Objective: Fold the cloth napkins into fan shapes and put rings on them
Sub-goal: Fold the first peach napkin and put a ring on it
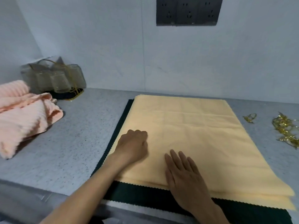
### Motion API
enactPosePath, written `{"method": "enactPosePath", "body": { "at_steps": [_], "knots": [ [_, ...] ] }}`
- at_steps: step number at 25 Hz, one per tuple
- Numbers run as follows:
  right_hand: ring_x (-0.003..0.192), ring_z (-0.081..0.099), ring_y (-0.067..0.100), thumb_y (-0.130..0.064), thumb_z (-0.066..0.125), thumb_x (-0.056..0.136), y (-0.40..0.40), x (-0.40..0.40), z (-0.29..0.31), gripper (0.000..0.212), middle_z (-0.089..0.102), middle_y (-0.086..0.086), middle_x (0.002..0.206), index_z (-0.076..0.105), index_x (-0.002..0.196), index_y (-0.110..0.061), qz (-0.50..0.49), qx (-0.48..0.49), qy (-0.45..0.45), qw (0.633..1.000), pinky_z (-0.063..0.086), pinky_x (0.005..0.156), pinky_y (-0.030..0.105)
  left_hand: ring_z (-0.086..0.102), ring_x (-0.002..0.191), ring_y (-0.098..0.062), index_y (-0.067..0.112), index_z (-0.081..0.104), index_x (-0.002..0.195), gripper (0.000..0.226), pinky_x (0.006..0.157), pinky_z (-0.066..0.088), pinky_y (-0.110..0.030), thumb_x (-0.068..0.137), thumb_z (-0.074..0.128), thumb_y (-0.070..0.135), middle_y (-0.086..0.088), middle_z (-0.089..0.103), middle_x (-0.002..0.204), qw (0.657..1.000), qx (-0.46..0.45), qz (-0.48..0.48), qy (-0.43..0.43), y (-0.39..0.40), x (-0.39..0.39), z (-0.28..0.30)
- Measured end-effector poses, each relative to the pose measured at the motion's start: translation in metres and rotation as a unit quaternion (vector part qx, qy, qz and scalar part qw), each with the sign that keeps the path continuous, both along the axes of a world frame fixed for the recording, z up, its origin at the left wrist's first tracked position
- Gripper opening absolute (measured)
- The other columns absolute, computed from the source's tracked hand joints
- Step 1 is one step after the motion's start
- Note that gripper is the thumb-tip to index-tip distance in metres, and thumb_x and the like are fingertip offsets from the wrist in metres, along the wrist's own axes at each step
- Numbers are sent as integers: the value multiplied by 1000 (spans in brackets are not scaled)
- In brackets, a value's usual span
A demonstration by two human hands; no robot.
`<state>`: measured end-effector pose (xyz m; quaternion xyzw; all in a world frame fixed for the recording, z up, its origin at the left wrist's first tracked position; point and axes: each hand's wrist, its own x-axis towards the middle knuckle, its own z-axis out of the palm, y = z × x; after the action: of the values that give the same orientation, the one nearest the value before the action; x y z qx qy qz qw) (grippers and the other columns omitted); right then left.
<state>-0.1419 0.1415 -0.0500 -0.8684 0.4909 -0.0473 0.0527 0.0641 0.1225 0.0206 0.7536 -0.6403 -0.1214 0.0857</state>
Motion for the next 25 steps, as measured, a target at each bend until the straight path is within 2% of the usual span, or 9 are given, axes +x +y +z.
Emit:
{"method": "enactPosePath", "body": {
  "at_steps": [2,4,8,10,14,18,20,22,25],
  "knots": [
    [132,51,27,-40,8,105,-1,-1,0,62,51,3,146,56,139,-18,-2,-17,2,1000,25,106,40,52,94,-24,13,43,91,5,96,42,-43,88,40,14,-6,57,104,996,-15,-70,45,-36,16,-6],
    [134,49,27,-40,9,105,-2,1,-1,61,49,3,148,54,141,-19,5,-52,7,999,25,107,40,48,92,-22,16,42,90,8,108,30,-50,85,44,23,2,51,97,996,36,-84,-11,-67,35,-11],
    [134,49,28,-40,10,105,-2,0,-2,60,49,3,148,53,142,-19,1,-59,-22,998,26,107,41,49,110,-19,27,52,116,45,105,27,-41,79,57,53,11,52,113,996,59,-31,-54,-98,63,-1],
    [135,48,27,-39,10,105,-1,1,-4,60,48,3,149,51,143,-19,4,-63,-25,998,25,107,41,50,114,-15,31,49,129,59,96,36,-32,77,66,54,14,53,122,996,94,-7,0,-102,76,3],
    [139,43,23,-41,16,104,-1,0,-2,54,43,-1,153,45,147,-23,2,-28,-16,999,21,109,38,64,99,-15,13,67,113,42,88,51,-29,76,78,30,5,67,111,987,41,71,137,-89,89,3],
    [149,2,3,-56,13,97,-4,-6,17,61,3,-20,160,15,155,-37,26,93,-110,989,-5,119,27,73,72,-23,9,74,80,11,72,60,-37,76,82,17,-4,75,78,931,-82,111,337,-49,71,15],
    [140,26,-5,-45,43,101,-5,-10,37,48,30,-24,153,34,148,-40,-46,241,-310,919,18,120,28,59,53,-16,8,66,65,25,57,49,-32,79,80,22,-1,64,59,934,-135,72,323,-24,41,19],
    [114,57,1,-39,55,98,-11,-14,53,33,64,-15,127,54,131,-37,-135,265,-498,815,46,98,27,39,49,-10,13,52,53,41,53,33,-30,84,76,28,8,47,52,948,-202,13,246,1,2,12],
    [78,70,22,-49,57,94,-25,-19,69,31,75,3,88,57,114,-25,-187,336,-537,751,51,63,34,56,68,-15,21,72,75,20,65,45,-35,90,63,31,6,66,75,949,-275,-98,118,30,-51,-19]
  ]
}}
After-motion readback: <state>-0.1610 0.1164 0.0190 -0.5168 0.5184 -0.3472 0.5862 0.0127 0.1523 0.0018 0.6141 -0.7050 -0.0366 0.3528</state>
